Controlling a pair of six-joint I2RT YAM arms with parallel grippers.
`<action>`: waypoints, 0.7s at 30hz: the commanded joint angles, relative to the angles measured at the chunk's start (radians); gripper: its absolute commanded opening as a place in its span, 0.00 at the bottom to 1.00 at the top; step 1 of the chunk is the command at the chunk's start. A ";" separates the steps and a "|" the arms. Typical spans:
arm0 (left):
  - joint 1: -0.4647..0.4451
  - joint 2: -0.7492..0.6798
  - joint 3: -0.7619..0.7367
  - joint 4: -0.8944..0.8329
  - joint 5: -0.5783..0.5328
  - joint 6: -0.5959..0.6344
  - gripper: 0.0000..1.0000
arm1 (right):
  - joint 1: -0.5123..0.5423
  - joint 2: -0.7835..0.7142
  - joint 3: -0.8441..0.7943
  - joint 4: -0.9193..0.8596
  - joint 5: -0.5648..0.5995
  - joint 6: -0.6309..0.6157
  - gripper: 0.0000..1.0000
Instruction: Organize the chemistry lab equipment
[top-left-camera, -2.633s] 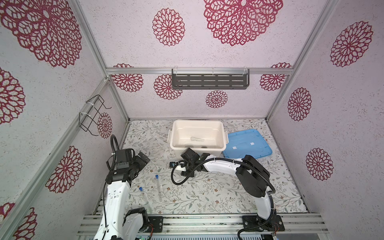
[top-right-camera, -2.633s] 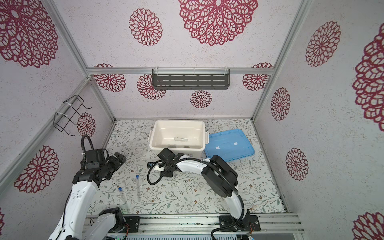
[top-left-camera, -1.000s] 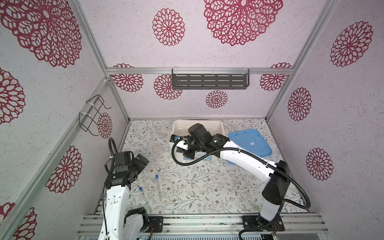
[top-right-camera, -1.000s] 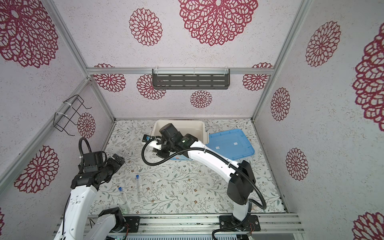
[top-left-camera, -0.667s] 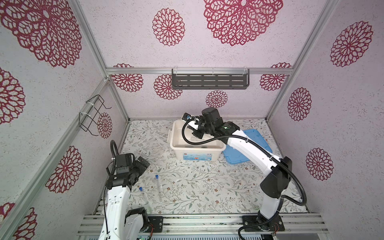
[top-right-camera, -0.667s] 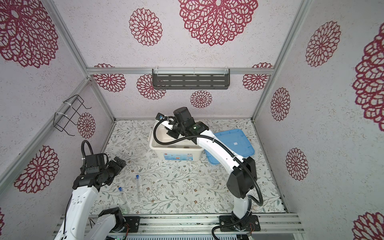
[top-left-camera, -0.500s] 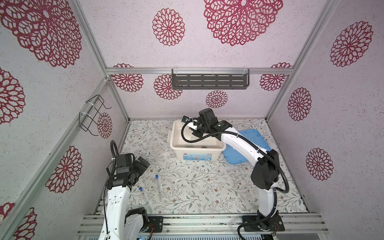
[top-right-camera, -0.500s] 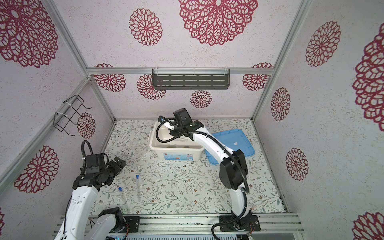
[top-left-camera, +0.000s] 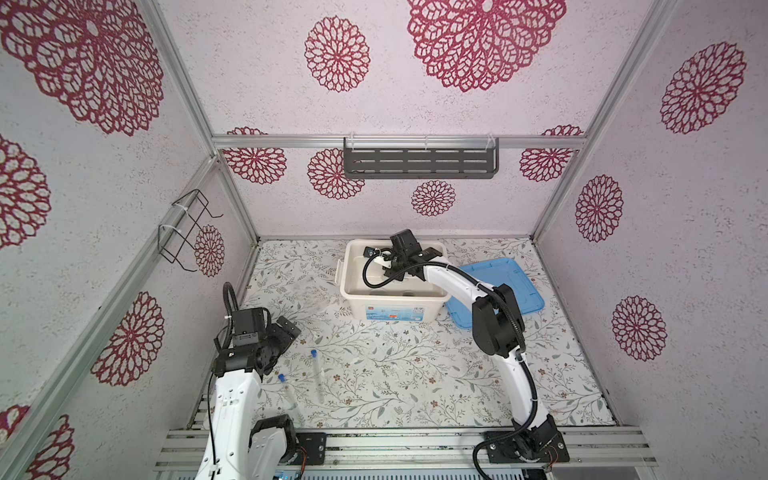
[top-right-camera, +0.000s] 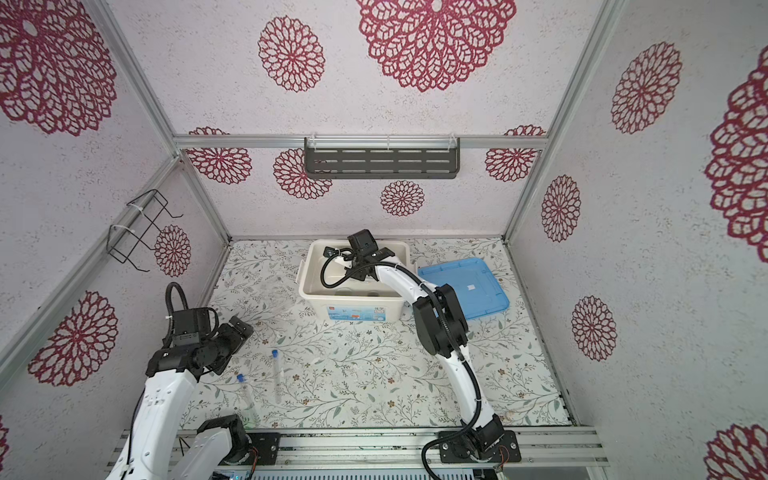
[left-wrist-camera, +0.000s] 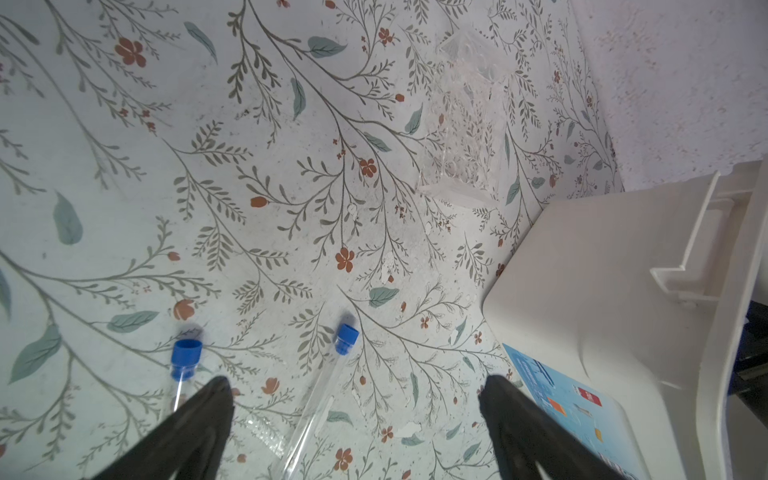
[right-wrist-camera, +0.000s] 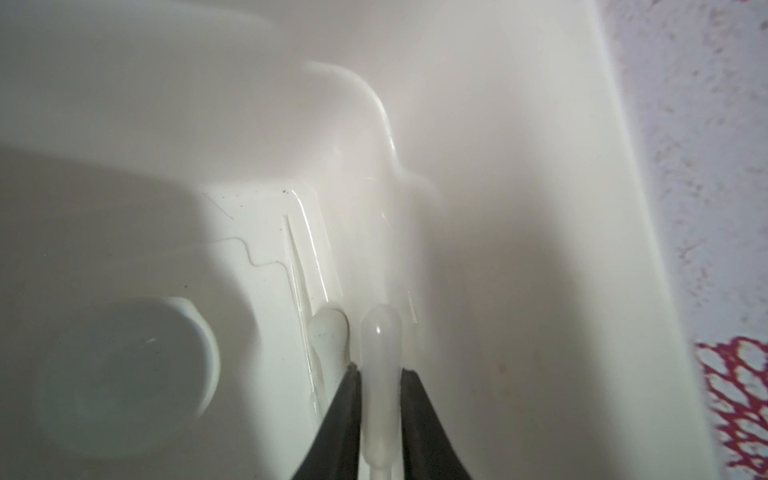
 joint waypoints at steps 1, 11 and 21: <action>0.009 0.009 -0.007 0.005 0.023 -0.024 0.97 | 0.000 0.009 0.040 0.032 -0.001 0.016 0.24; 0.008 0.059 0.062 0.015 0.099 -0.046 0.97 | 0.001 -0.081 0.038 0.031 -0.048 0.190 0.40; 0.006 0.164 0.197 0.029 0.293 -0.049 0.97 | -0.003 -0.465 -0.251 0.107 0.114 0.497 0.55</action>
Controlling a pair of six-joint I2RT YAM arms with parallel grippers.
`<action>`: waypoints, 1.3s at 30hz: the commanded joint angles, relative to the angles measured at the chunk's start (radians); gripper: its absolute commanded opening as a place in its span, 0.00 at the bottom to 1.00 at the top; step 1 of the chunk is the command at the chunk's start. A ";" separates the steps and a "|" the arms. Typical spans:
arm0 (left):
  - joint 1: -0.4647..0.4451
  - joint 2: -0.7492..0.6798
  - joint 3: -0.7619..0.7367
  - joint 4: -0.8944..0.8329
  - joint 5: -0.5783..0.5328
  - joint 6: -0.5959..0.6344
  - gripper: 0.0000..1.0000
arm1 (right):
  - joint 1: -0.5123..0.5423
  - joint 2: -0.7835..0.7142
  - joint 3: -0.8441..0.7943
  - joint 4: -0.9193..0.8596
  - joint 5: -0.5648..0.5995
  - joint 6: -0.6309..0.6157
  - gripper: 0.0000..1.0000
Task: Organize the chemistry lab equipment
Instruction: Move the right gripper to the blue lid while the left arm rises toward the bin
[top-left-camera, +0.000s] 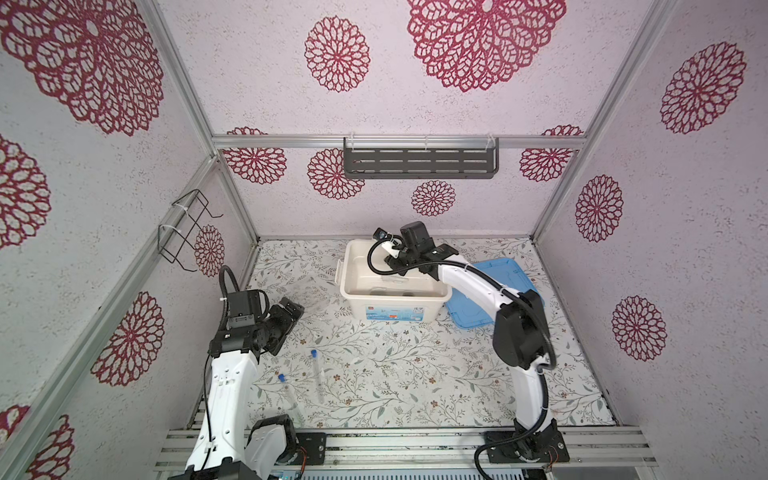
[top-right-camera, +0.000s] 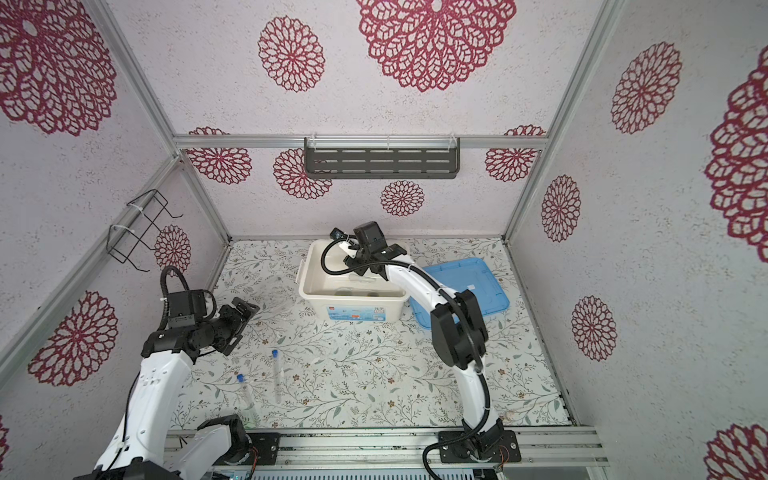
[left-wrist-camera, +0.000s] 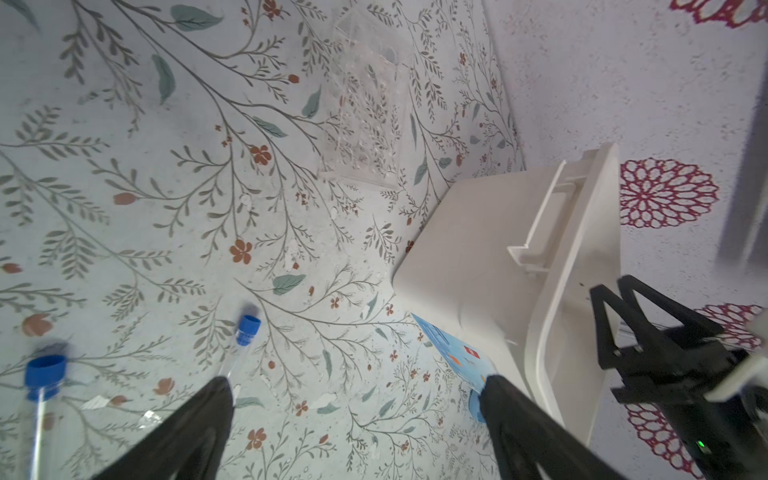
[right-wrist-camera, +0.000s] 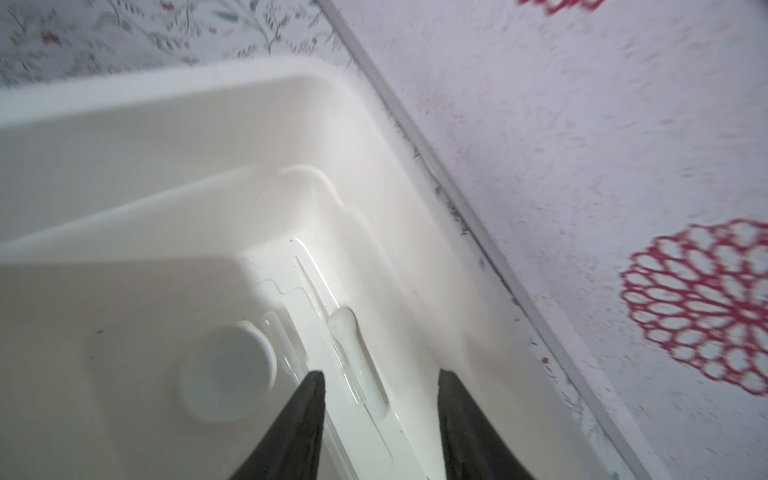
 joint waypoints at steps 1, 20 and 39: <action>0.003 0.035 0.033 0.005 0.090 -0.005 0.97 | -0.001 -0.176 -0.073 0.053 0.142 0.147 0.58; -0.140 0.258 0.271 -0.023 0.041 0.119 0.97 | -0.034 -0.711 -0.520 -0.107 0.080 0.496 0.99; -0.183 0.382 0.328 0.044 0.074 0.119 0.97 | 0.011 -0.707 -0.638 -0.102 0.183 0.673 0.99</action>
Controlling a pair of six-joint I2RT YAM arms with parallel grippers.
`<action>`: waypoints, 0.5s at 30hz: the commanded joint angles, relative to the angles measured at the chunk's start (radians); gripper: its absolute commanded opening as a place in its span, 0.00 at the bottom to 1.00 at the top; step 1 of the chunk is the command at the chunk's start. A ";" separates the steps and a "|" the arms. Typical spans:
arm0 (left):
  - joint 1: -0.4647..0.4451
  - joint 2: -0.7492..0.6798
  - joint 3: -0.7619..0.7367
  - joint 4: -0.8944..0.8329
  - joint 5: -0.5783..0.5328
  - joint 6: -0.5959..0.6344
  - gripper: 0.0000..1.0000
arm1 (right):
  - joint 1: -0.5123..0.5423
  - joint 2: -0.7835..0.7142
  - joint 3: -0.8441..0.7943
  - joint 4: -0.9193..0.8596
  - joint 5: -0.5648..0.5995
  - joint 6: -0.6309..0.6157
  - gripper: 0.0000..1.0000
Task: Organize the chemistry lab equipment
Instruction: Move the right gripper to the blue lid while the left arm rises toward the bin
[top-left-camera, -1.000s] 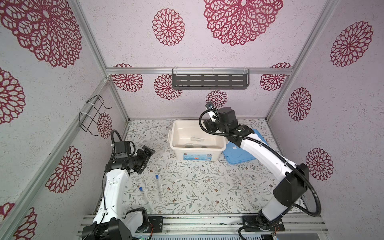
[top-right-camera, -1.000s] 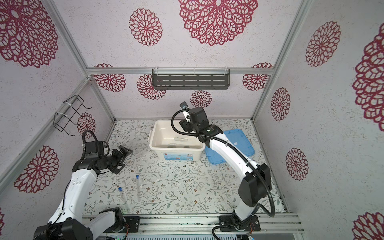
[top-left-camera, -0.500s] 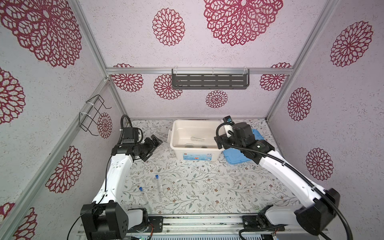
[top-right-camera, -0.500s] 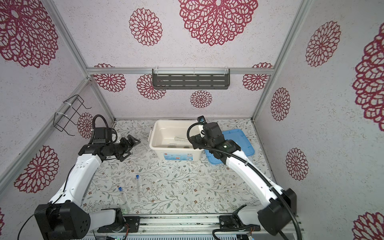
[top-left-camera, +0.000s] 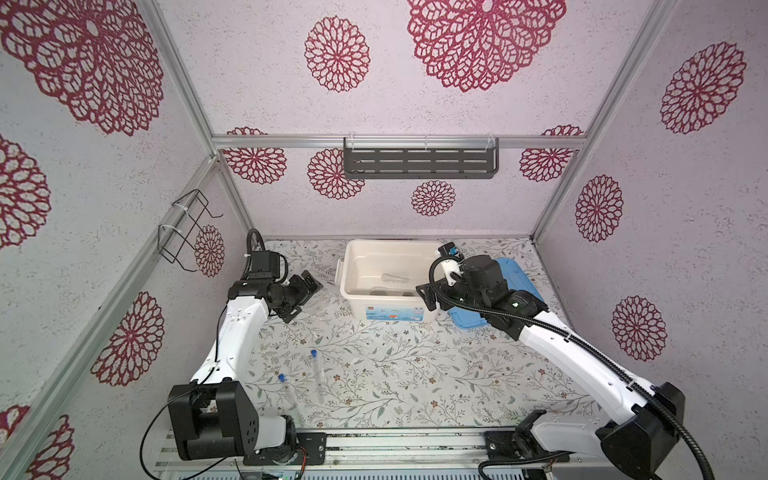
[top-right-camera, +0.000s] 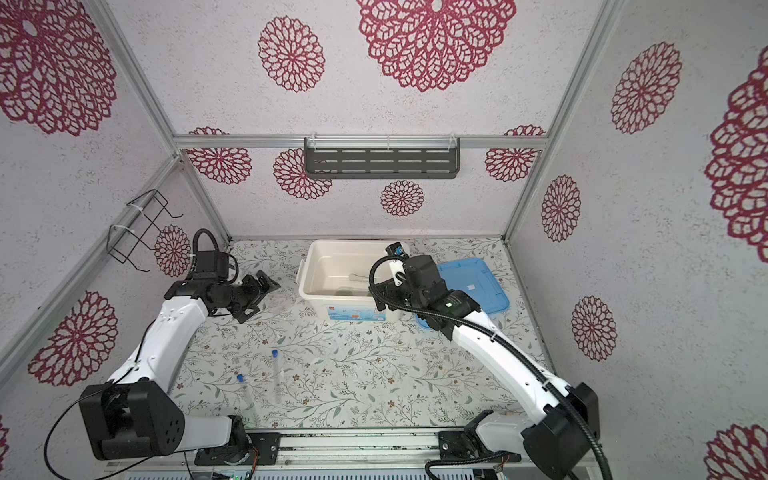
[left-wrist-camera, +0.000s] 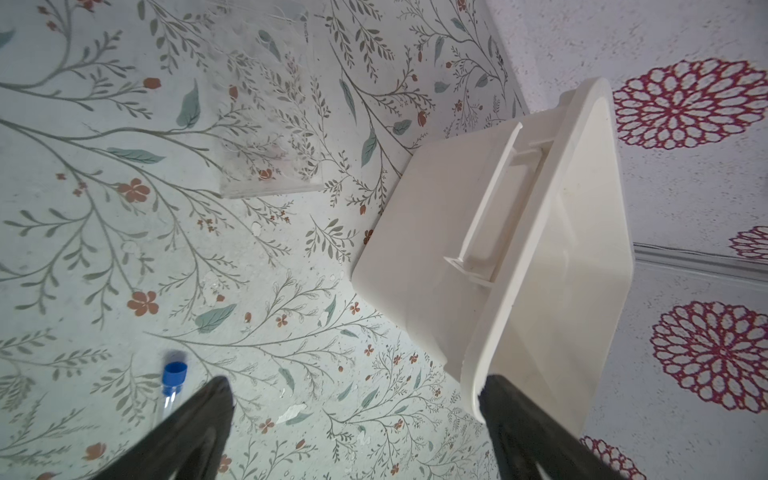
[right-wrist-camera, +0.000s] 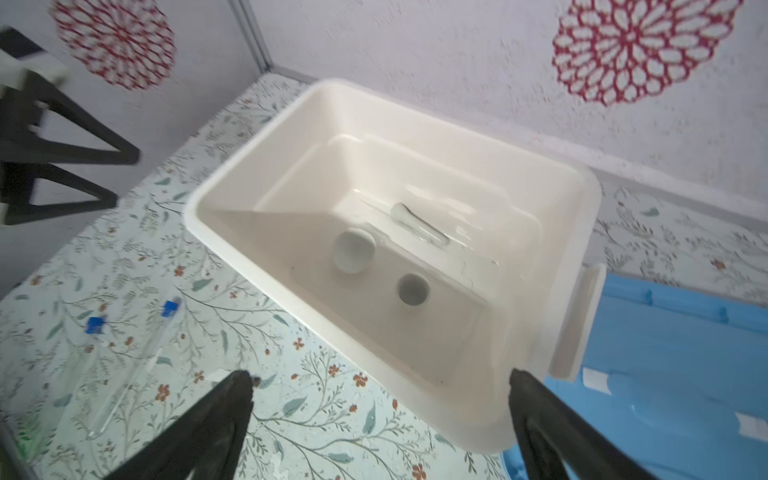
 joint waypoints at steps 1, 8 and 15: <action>-0.040 0.020 0.025 0.083 0.070 0.007 0.98 | -0.006 0.015 0.029 -0.064 0.183 0.103 0.99; -0.130 0.108 0.114 0.092 0.087 0.034 0.99 | -0.052 0.087 0.085 -0.180 0.264 0.242 0.99; -0.157 0.165 0.153 0.078 0.048 0.046 1.00 | -0.308 0.046 0.050 -0.200 0.054 0.320 0.90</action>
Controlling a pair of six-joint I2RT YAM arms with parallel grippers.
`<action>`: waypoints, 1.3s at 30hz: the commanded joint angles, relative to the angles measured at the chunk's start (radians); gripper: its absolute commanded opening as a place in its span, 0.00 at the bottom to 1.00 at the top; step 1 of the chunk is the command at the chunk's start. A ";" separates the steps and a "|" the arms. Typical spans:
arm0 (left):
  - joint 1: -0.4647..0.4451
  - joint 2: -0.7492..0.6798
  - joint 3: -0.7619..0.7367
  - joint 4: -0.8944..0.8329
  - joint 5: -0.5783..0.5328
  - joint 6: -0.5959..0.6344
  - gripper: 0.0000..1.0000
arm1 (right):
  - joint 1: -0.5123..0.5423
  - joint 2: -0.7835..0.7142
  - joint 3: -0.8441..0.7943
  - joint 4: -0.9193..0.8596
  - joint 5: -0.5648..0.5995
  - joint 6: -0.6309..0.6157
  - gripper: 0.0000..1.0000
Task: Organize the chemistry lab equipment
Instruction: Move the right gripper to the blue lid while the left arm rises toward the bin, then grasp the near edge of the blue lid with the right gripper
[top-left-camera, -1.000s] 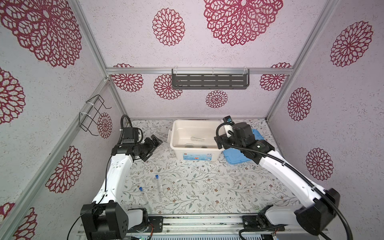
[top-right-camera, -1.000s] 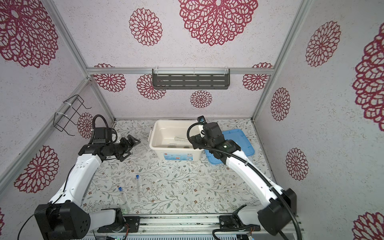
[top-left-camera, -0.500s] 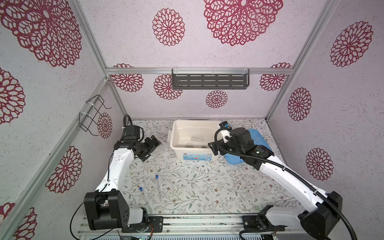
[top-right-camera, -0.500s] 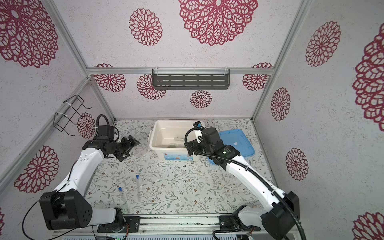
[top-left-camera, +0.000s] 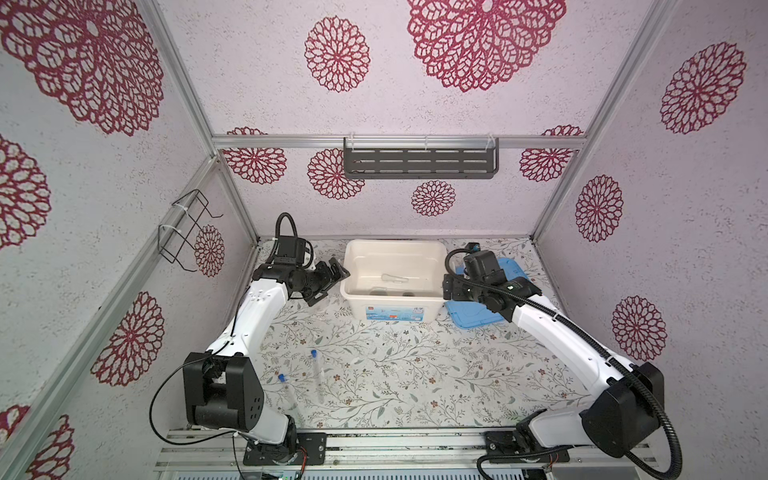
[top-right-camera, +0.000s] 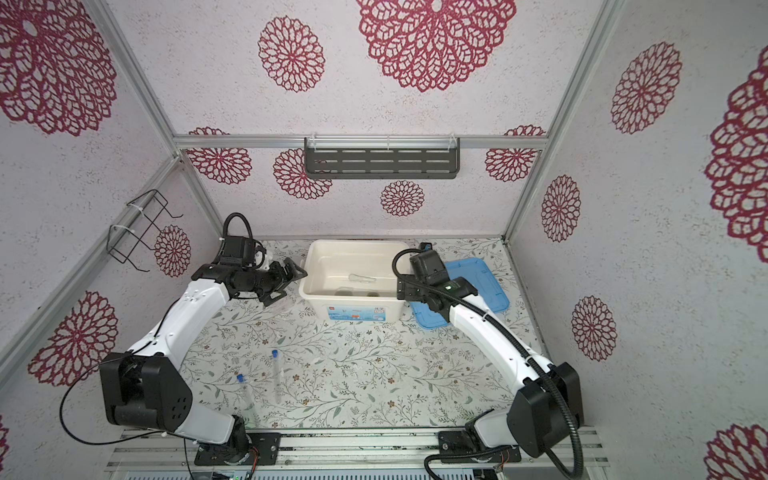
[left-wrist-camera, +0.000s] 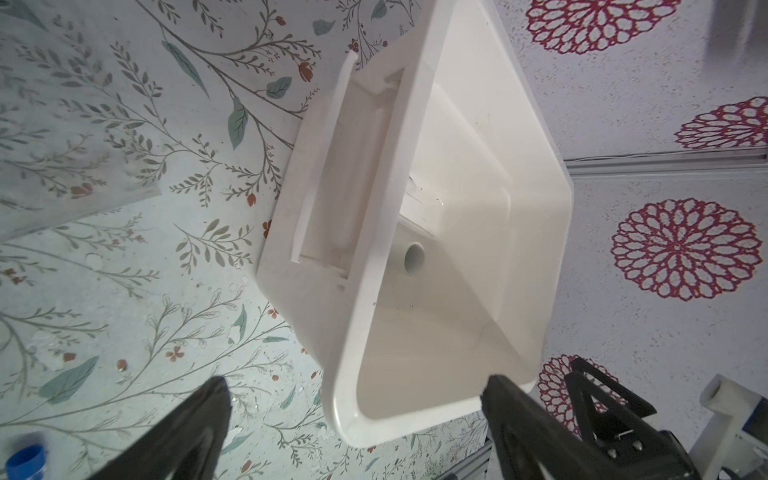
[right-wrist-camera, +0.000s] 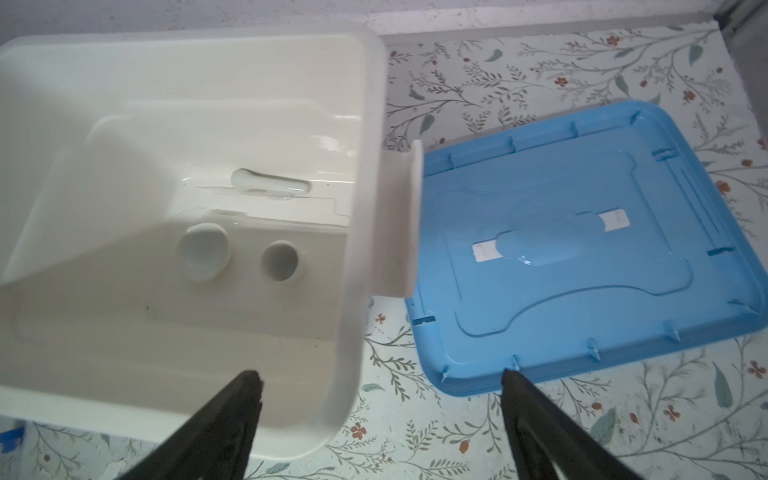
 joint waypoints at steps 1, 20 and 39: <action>-0.013 0.019 0.013 0.021 -0.031 0.018 1.00 | -0.130 -0.045 -0.017 -0.026 -0.090 0.045 0.89; 0.117 -0.166 -0.113 -0.020 -0.061 -0.009 0.97 | -0.166 0.282 -0.187 0.180 -0.370 -0.268 0.48; 0.114 -0.202 -0.117 -0.041 -0.081 0.029 0.97 | -0.138 0.263 -0.348 0.285 -0.245 -0.191 0.18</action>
